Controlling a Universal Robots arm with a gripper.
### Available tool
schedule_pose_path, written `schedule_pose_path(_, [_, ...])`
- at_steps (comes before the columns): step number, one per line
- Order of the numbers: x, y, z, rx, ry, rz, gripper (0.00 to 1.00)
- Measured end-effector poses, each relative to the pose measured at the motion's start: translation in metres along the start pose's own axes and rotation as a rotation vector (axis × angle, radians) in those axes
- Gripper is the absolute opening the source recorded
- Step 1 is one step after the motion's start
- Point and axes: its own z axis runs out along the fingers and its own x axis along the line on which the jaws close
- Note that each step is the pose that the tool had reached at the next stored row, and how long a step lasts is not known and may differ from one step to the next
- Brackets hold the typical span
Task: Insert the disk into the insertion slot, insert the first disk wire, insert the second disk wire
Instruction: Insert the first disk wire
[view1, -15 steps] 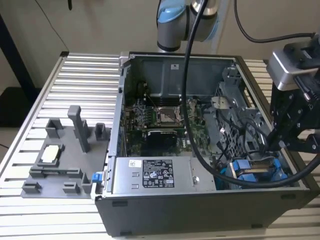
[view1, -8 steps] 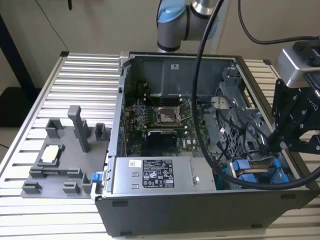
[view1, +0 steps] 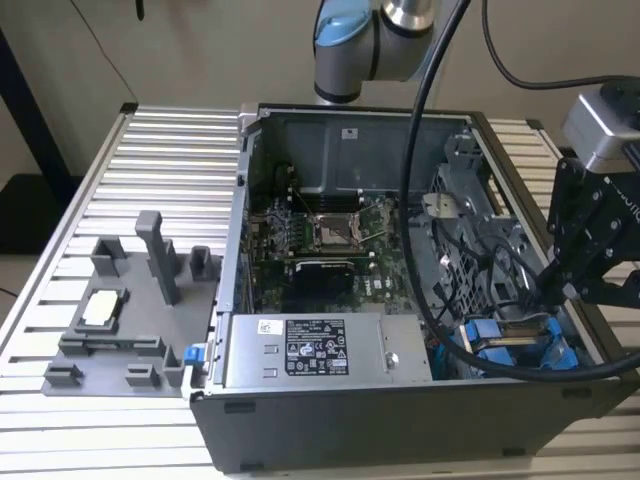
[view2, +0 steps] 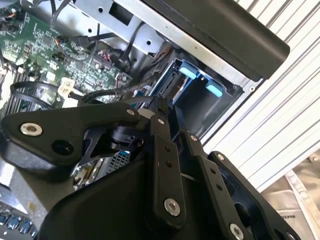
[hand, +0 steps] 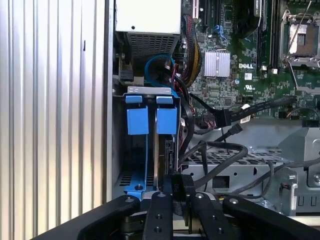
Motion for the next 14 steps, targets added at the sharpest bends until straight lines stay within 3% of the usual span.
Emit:
schedule_pose_path(9, [0.0002,-0.0002,0.0014,0.0000,-0.0007,0.000,0.19])
schedule_pose_path(12, [0.0003,-0.0008,0.0042,0.0001,-0.0051,0.001,0.19])
schedule_pose_path(14, [0.0006,-0.0016,0.0058,0.0004,-0.0133,0.002,0.19])
